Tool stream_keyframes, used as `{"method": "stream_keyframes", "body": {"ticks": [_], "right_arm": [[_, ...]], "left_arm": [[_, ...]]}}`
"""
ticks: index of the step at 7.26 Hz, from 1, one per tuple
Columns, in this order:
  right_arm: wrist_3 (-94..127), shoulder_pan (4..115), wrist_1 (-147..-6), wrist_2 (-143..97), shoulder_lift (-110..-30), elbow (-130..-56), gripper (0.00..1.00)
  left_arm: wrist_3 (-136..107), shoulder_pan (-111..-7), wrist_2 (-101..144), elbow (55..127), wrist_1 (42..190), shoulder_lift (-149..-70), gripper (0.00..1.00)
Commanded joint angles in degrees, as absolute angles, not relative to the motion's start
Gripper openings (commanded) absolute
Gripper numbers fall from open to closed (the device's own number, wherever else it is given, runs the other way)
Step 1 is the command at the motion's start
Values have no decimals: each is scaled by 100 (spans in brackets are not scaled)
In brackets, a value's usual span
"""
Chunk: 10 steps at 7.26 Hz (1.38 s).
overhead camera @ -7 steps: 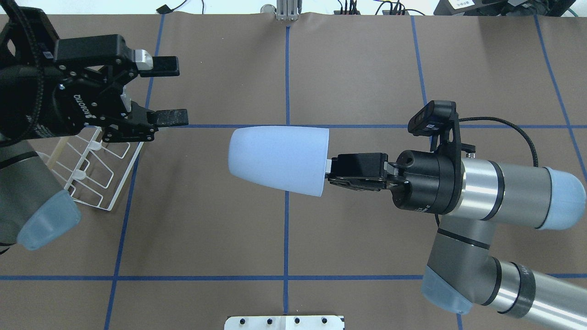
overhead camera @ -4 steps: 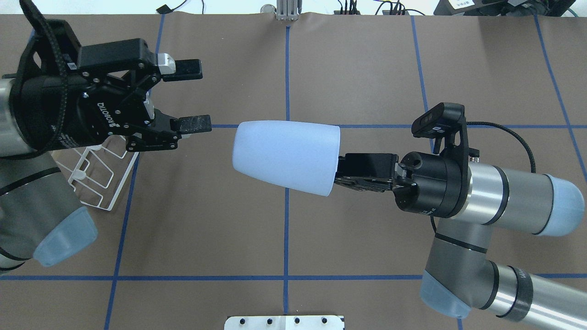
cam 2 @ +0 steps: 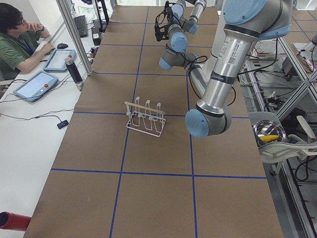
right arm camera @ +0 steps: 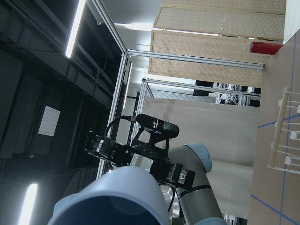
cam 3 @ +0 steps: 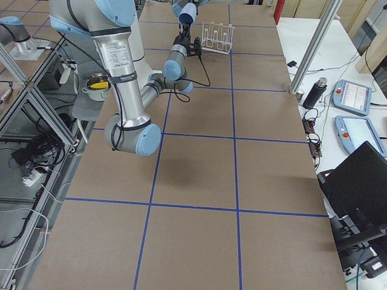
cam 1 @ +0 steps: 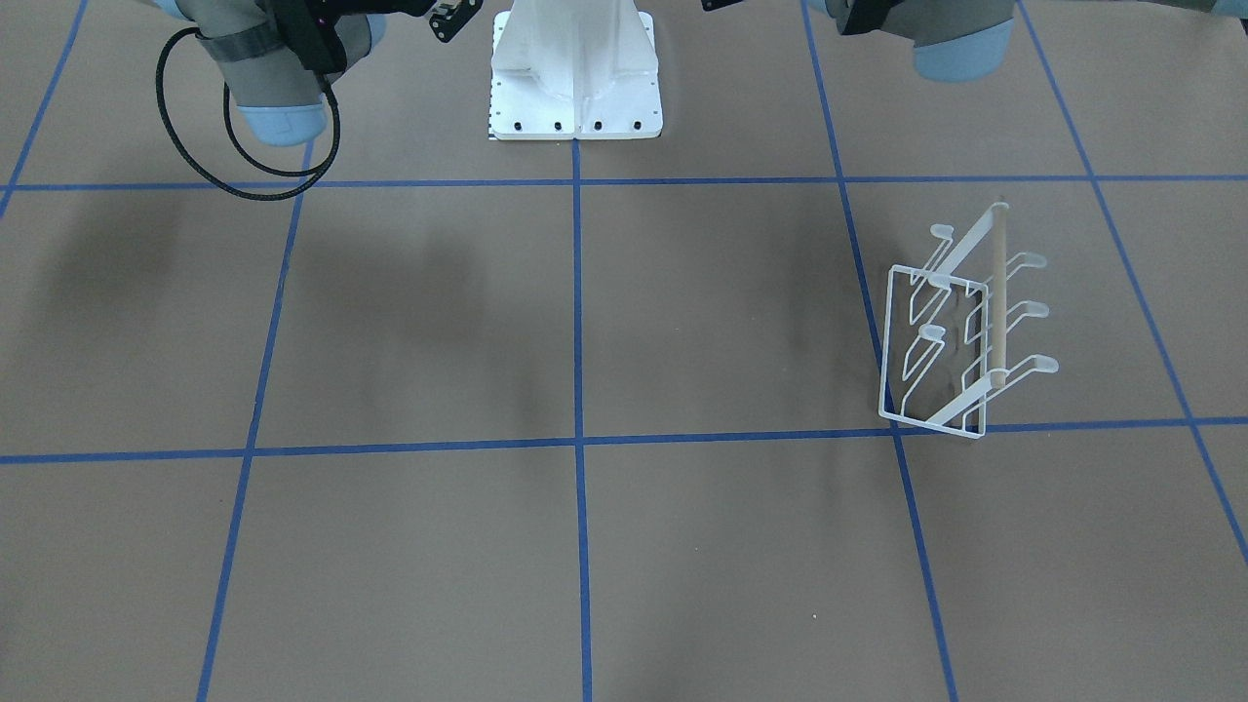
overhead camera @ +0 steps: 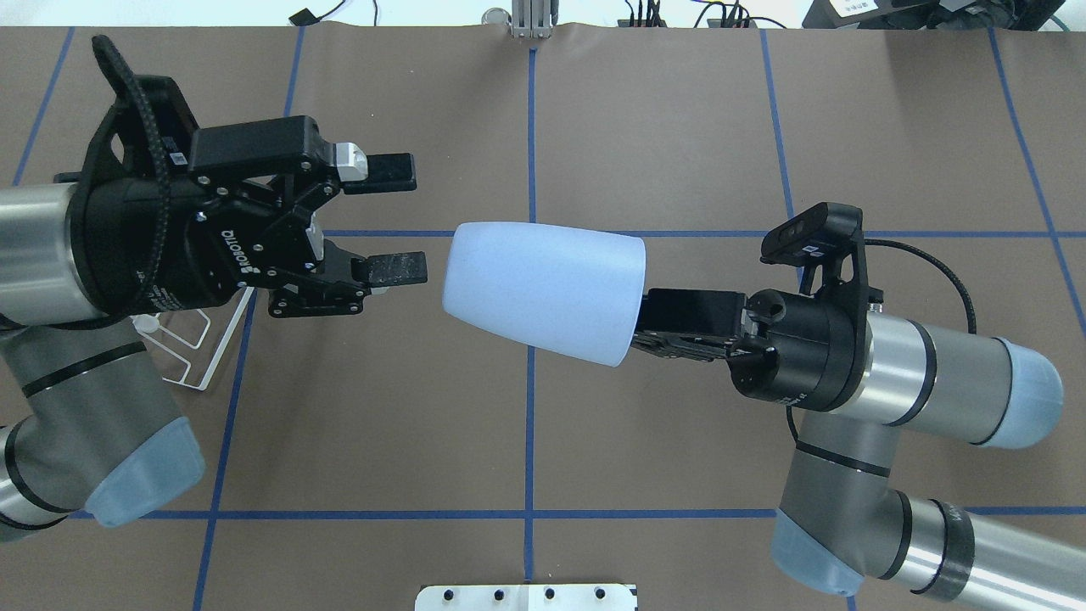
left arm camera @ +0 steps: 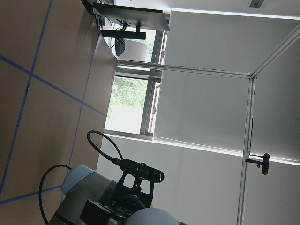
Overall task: Hang cup on cup holder
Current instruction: 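Move the left gripper toward the cup's closed end while the right gripper holds it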
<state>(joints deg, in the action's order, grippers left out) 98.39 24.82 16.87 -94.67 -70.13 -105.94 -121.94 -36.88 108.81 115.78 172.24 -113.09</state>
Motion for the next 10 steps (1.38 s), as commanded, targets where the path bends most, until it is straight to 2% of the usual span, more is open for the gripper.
{"method": "stream_keyframes", "body": {"ticks": [1, 8, 10], "right_arm": [[9826, 2426, 1688, -9457, -7022, -10591, 0], [9826, 2373, 1714, -9466, -7093, -10529, 0], [9826, 2364, 1714, -9466, -7102, -10538, 0]], "left_arm": [[-12156, -3482, 10881, 11566, 17200, -11443, 98], [-11988, -3023, 10872, 11575, 17183, -11461, 98], [-11988, -3023, 10872, 11558, 17174, -11540, 95]]}}
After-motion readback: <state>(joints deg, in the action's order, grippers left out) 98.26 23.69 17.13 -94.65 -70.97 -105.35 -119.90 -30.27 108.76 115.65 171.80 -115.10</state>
